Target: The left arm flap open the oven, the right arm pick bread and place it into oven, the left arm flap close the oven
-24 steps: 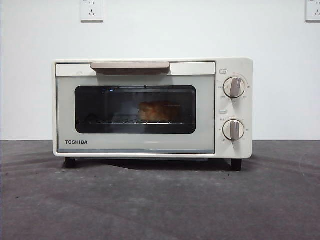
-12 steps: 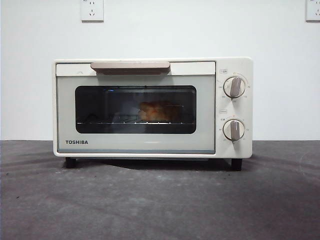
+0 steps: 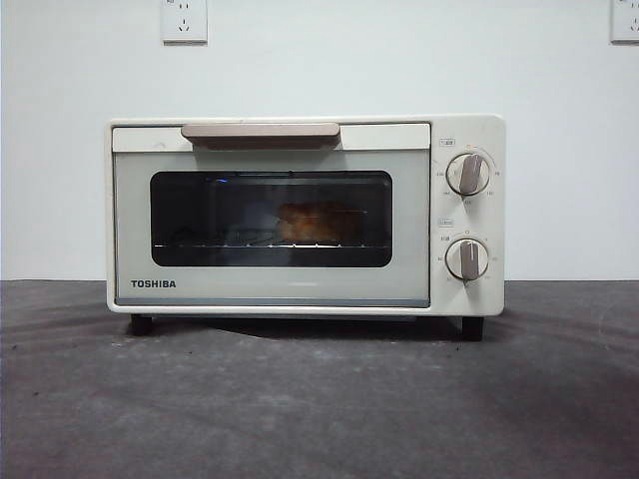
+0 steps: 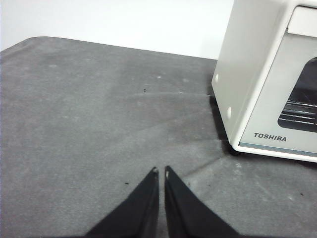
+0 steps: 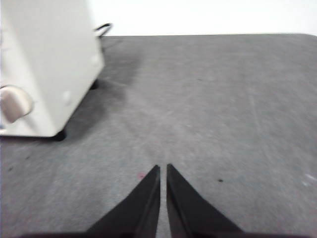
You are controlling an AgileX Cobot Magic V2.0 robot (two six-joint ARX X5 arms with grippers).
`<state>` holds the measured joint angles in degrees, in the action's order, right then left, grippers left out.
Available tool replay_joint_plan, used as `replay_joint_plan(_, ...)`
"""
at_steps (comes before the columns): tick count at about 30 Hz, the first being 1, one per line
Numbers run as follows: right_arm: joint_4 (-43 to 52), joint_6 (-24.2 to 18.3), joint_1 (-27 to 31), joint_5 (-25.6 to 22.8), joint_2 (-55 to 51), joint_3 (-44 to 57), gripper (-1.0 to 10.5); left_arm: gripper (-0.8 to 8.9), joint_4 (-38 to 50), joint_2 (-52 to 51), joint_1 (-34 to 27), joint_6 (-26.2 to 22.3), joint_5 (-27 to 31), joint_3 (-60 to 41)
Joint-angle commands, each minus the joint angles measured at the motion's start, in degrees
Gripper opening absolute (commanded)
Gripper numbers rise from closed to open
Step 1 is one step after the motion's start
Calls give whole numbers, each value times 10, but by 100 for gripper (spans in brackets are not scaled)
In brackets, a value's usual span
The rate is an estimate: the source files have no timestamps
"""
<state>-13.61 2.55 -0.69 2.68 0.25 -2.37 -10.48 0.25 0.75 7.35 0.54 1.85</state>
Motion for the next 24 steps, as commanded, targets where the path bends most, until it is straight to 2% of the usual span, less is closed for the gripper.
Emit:
replay_joint_plan(1,3,-26,1,-2,0,6,18,28,-2,-1,0,-7,1,-12)
replay_joint_plan(24,12,-26,4,-3,0,6,18,28,-2,-1,0,-7,1,-12)
